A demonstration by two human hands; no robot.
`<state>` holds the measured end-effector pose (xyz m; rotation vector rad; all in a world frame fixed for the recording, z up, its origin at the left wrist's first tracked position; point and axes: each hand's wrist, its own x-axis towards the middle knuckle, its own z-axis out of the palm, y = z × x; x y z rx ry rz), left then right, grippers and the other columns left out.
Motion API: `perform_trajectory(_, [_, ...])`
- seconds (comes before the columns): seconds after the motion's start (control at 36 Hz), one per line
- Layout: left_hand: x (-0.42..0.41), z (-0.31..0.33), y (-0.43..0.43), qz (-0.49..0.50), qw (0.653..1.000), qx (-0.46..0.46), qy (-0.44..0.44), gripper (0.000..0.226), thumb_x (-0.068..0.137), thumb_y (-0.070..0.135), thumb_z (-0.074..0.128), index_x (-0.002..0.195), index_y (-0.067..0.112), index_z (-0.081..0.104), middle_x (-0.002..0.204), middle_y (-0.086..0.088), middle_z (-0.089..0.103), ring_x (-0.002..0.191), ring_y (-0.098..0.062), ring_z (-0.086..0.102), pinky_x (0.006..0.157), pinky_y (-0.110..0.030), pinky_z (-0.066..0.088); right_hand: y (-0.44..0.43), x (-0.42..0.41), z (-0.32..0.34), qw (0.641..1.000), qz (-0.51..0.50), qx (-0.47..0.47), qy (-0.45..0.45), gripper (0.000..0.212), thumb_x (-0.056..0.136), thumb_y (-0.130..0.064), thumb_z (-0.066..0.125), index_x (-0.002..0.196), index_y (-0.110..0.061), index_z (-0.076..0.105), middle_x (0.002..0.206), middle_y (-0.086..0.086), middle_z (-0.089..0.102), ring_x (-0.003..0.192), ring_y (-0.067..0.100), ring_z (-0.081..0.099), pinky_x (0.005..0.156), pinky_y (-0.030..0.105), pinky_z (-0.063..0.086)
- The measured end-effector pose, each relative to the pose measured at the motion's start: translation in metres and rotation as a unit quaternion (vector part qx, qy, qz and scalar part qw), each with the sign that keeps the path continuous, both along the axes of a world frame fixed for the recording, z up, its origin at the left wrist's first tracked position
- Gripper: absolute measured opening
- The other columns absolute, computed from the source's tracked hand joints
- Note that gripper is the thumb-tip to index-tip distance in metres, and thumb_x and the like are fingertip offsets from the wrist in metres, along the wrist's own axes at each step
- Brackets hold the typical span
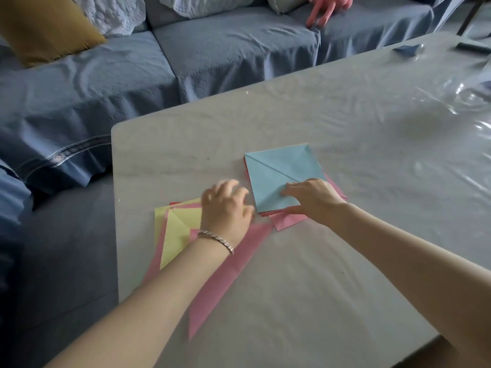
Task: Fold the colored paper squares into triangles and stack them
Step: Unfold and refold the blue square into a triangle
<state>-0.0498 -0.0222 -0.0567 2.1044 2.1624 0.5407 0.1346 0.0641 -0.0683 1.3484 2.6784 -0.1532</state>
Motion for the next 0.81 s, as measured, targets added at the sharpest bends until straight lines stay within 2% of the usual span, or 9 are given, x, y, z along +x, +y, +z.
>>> perform_trajectory(0.06, [0.01, 0.001, -0.007, -0.06, 0.993, -0.102, 0.0, 0.05, 0.072, 0.048, 0.05, 0.109, 0.016, 0.061, 0.123, -0.004, 0.054, 0.112, -0.026, 0.052, 0.091, -0.034, 0.038, 0.004, 0.003, 0.0, 1.0, 0.007, 0.007, 0.001, 0.046, 0.089, -0.051, 0.05, 0.127, -0.025, 0.049, 0.117, -0.004, 0.059, 0.107, 0.025, 0.053, 0.088, 0.033, 0.043])
perform_trajectory(0.11, [0.016, -0.008, -0.018, -0.074, 0.979, -0.174, 0.074, 0.067, 0.075, 0.063, 0.049, 0.128, 0.022, 0.045, 0.14, 0.002, 0.036, 0.129, -0.018, 0.034, 0.102, -0.031, 0.026, 0.006, 0.004, 0.001, 0.999, 0.025, 0.026, -0.004, 0.041, 0.09, -0.049, 0.048, 0.119, -0.02, 0.052, 0.109, 0.0, 0.062, 0.101, 0.026, 0.055, 0.082, 0.03, 0.041])
perform_trajectory(0.25, [0.017, -0.02, -0.045, -0.066, 0.977, -0.172, 0.103, 0.073, 0.082, 0.054, 0.047, 0.143, 0.025, 0.019, 0.151, 0.001, 0.014, 0.139, -0.016, 0.01, 0.113, -0.031, 0.005, 0.005, 0.002, 0.0, 0.99, 0.09, 0.091, -0.058, 0.039, 0.095, -0.046, 0.039, 0.116, -0.014, 0.049, 0.109, 0.001, 0.06, 0.101, 0.024, 0.057, 0.079, 0.026, 0.036])
perform_trajectory(0.36, [0.003, -0.025, -0.05, -0.091, 0.983, -0.121, 0.107, 0.067, 0.077, 0.037, 0.057, 0.138, 0.02, 0.035, 0.145, -0.001, 0.033, 0.135, -0.017, 0.029, 0.112, -0.03, 0.019, 0.008, 0.005, 0.004, 0.998, 0.051, 0.031, -0.02, 0.04, 0.093, -0.046, 0.045, 0.123, -0.019, 0.049, 0.105, 0.004, 0.062, 0.102, 0.025, 0.056, 0.081, 0.03, 0.04])
perform_trajectory(0.44, [-0.01, -0.026, -0.048, -0.121, 0.982, -0.086, 0.121, 0.068, 0.044, 0.025, 0.077, 0.109, 0.012, 0.065, 0.109, -0.006, 0.066, 0.1, -0.02, 0.065, 0.084, -0.034, 0.051, 0.006, 0.007, 0.006, 0.997, 0.056, 0.039, -0.022, 0.039, 0.094, -0.045, 0.043, 0.122, -0.018, 0.049, 0.104, 0.005, 0.062, 0.101, 0.026, 0.056, 0.081, 0.029, 0.039])
perform_trajectory(0.58, [-0.03, -0.027, -0.047, -0.135, 0.98, -0.074, 0.124, 0.058, 0.046, 0.022, 0.057, 0.102, 0.01, 0.069, 0.102, -0.007, 0.07, 0.091, -0.02, 0.068, 0.078, -0.037, 0.053, 0.003, 0.011, 0.001, 0.992, 0.088, 0.082, -0.025, 0.026, 0.101, -0.028, 0.03, 0.118, -0.018, 0.049, 0.107, 0.0, 0.061, 0.095, 0.025, 0.057, 0.08, 0.029, 0.04])
perform_trajectory(0.64, [-0.035, -0.026, -0.046, -0.135, 0.98, -0.108, 0.094, 0.061, 0.053, 0.018, 0.052, 0.112, 0.007, 0.064, 0.113, -0.012, 0.065, 0.101, -0.026, 0.064, 0.089, -0.042, 0.047, 0.002, 0.015, -0.002, 0.994, 0.083, 0.071, -0.006, 0.029, 0.098, -0.014, 0.033, 0.123, -0.019, 0.046, 0.109, -0.001, 0.061, 0.094, 0.025, 0.058, 0.08, 0.03, 0.044])
perform_trajectory(0.69, [-0.041, -0.021, -0.045, -0.121, 0.98, -0.149, 0.054, 0.069, 0.064, 0.021, 0.04, 0.131, 0.009, 0.048, 0.135, -0.01, 0.049, 0.126, -0.023, 0.046, 0.108, -0.034, 0.028, 0.002, 0.017, -0.006, 0.998, 0.059, 0.034, 0.02, 0.033, 0.095, -0.01, 0.036, 0.125, -0.017, 0.048, 0.113, 0.001, 0.06, 0.099, 0.025, 0.058, 0.084, 0.034, 0.046])
perform_trajectory(0.81, [-0.048, -0.018, -0.046, -0.1, 0.983, -0.147, 0.033, 0.073, 0.068, 0.027, 0.029, 0.14, 0.017, 0.033, 0.149, -0.001, 0.028, 0.139, -0.012, 0.021, 0.111, -0.021, 0.003, -0.011, 0.019, -0.005, 0.991, -0.008, 0.002, 0.136, 0.021, 0.096, -0.019, 0.043, 0.101, -0.009, 0.061, 0.096, 0.006, 0.061, 0.088, 0.025, 0.053, 0.079, 0.035, 0.042])
